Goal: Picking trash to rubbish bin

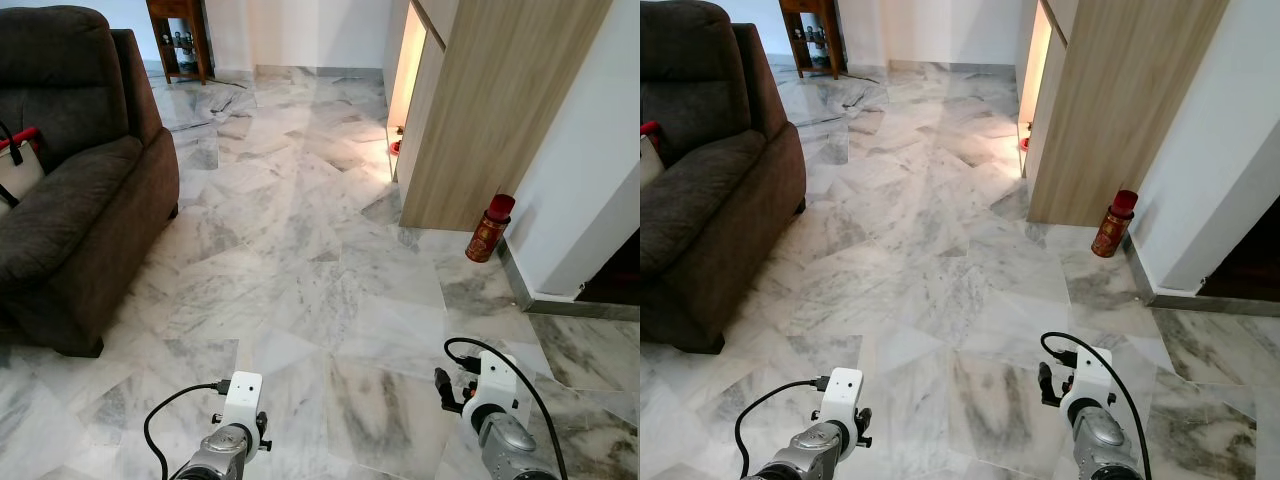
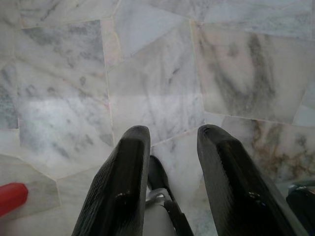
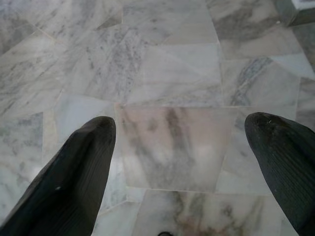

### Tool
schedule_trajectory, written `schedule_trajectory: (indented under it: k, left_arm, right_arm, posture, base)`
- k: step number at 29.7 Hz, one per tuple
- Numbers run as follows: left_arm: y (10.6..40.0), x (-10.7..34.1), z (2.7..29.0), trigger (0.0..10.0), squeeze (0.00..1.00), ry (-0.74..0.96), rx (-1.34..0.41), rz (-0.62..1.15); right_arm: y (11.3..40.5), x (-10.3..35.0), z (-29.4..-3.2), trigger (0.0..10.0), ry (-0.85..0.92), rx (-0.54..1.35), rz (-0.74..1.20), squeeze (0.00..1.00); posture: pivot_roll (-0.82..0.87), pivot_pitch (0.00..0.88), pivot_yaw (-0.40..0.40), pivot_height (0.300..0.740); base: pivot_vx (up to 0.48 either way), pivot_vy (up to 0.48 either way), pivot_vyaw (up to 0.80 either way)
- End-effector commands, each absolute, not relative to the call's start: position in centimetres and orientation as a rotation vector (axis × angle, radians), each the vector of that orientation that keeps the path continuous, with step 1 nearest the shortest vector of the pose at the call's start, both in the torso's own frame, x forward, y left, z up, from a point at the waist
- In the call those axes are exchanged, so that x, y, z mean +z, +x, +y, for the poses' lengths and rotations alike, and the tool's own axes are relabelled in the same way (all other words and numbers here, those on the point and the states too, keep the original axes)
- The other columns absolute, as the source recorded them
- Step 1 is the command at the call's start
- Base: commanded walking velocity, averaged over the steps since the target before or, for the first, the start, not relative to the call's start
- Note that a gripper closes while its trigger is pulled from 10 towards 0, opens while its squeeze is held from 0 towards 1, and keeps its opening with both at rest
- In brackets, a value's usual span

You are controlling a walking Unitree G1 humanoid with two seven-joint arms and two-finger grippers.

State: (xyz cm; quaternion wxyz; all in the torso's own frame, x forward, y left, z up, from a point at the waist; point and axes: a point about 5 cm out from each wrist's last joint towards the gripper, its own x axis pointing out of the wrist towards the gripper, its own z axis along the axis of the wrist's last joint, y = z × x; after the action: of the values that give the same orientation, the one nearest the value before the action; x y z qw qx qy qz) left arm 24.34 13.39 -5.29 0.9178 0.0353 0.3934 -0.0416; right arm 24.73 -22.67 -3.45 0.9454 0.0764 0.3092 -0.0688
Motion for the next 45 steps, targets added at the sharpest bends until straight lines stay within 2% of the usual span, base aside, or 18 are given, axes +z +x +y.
schedule_trajectory:
  k: [1,4,6,9,14,21,27,31,37,39,45]
  left_arm:
    - [24.5,-5.2,13.9,10.0,0.0,0.071,-0.055,0.808]
    - [24.4,-5.3,14.0,10.0,0.0,0.069,-0.051,0.809]
    - [23.5,-5.8,15.0,10.0,0.0,0.077,-0.03,0.833]
    - [23.0,-6.1,15.4,10.0,0.0,0.083,-0.027,0.849]
    - [23.6,-5.7,15.9,10.0,0.0,0.112,-0.018,0.817]
    - [24.1,-5.0,19.3,10.0,0.0,0.126,0.08,0.797]
    - [23.5,-5.2,20.4,10.0,0.0,0.132,0.111,0.811]
    - [23.3,-5.4,20.2,10.0,0.0,0.131,0.105,0.816]
    - [23.4,-5.7,18.1,10.0,0.0,0.103,0.06,0.816]
    - [23.6,-5.6,16.9,10.0,0.0,0.101,0.027,0.808]
    - [23.8,-5.6,15.6,10.0,0.0,0.103,-0.013,0.802]
  right_arm:
    - [25.1,-3.3,-22.5,10.0,0.143,-0.127,0.639,0.0]
    - [25.2,-3.3,-22.4,10.0,0.142,-0.125,0.638,0.0]
    - [26.2,-2.7,-21.4,10.0,0.136,-0.093,0.616,0.0]
    - [26.2,-2.9,-20.7,10.0,0.108,-0.058,0.633,0.0]
    - [26.3,-2.9,-20.5,10.0,0.098,-0.034,0.636,0.0]
    - [26.2,-2.9,-20.4,10.0,0.106,-0.025,0.645,0.0]
    - [26.2,-3.0,-20.4,10.0,0.109,-0.021,0.644,0.0]
    - [26.1,-3.0,-20.4,10.0,0.109,-0.019,0.644,0.0]
    - [25.4,-3.3,-21.4,10.0,0.121,-0.052,0.645,0.0]
    - [24.5,-3.7,-22.2,10.0,0.125,-0.076,0.66,0.0]
    - [22.5,-4.8,-23.3,10.0,0.129,-0.106,0.704,0.0]
  posture:
    - [-0.22,0.0,-0.022,0.74]
    - [-0.22,0.0,-0.022,0.74]
    - [-0.22,0.0,-0.009,0.74]
    - [-0.22,0.0,-0.009,0.74]
    - [-0.2,0.0,-0.014,0.74]
    - [-0.19,0.0,-0.021,0.74]
    - [-0.2,0.0,-0.01,0.74]
    - [-0.2,0.0,-0.012,0.74]
    - [-0.21,0.0,-0.037,0.74]
    - [-0.21,0.0,-0.054,0.74]
    - [-0.21,0.0,-0.066,0.74]
  base:
    - [0.0,0.0,0.0]
    - [0.0,0.0,0.0]
    - [0.0,0.0,0.0]
    - [0.0,0.0,0.0]
    - [0.0,0.0,0.0]
    - [0.0,0.0,0.0]
    - [0.0,0.0,0.0]
    - [0.0,0.0,0.0]
    - [0.0,0.0,0.0]
    - [0.0,0.0,0.0]
    - [0.0,0.0,0.0]
